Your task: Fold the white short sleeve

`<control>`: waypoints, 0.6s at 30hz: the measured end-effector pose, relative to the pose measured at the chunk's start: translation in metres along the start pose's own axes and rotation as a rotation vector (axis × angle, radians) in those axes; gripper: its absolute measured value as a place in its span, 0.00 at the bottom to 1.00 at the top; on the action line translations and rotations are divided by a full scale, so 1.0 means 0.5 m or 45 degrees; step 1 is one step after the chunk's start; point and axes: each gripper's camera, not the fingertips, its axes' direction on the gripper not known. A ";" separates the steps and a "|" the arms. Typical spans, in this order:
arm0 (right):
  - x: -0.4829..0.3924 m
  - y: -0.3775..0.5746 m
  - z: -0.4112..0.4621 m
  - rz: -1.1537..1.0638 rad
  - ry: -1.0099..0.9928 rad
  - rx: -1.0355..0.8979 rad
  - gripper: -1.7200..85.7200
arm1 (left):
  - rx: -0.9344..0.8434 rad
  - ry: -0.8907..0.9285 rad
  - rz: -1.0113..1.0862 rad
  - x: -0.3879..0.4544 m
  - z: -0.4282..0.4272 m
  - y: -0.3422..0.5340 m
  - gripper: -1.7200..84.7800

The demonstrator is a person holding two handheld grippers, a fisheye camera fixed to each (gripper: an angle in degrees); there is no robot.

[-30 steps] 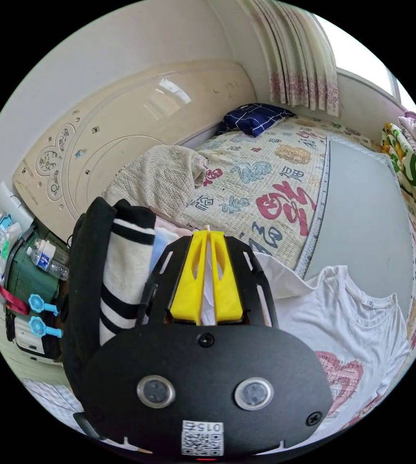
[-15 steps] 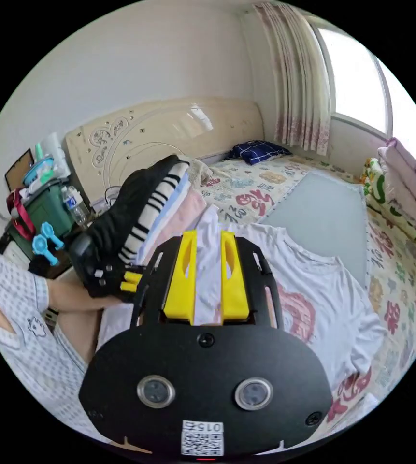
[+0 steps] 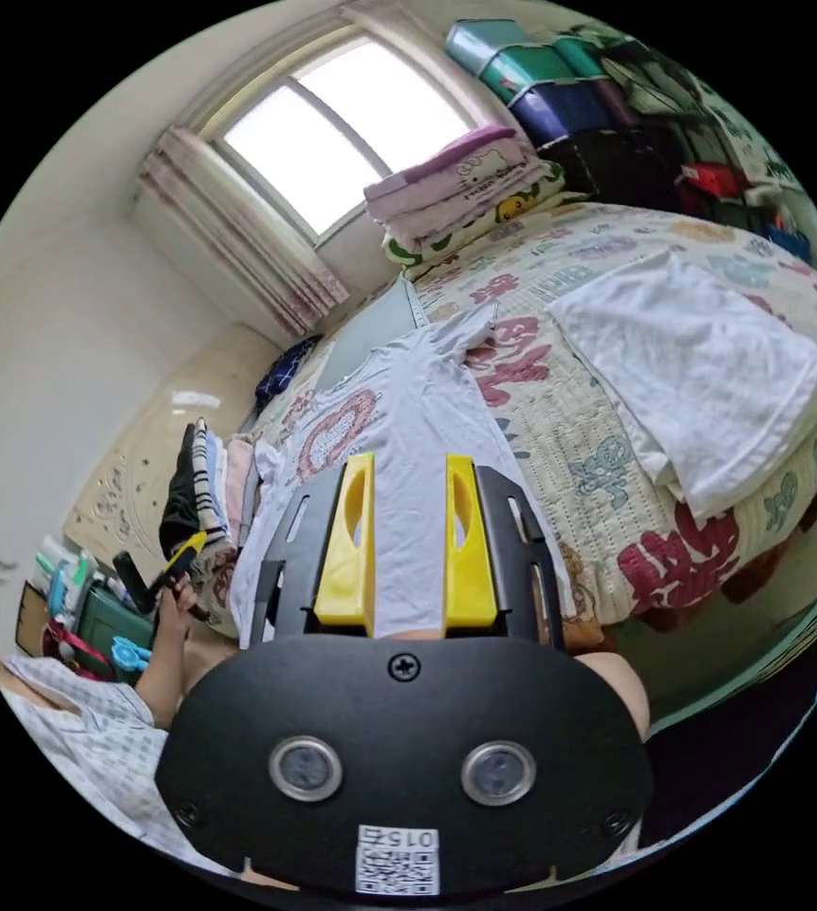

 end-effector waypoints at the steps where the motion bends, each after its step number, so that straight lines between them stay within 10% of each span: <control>1: 0.017 -0.015 -0.019 0.068 -0.050 0.010 0.15 | -0.029 -0.010 -0.097 -0.033 -0.027 0.038 0.10; 9: 0.050 -0.093 -0.065 0.236 0.187 -0.168 0.17 | -0.205 -0.049 -0.744 -0.198 -0.080 0.283 0.14; 18: -0.005 -0.118 -0.081 0.121 0.468 -0.366 0.16 | -0.365 -0.210 -0.623 -0.153 -0.041 0.288 0.11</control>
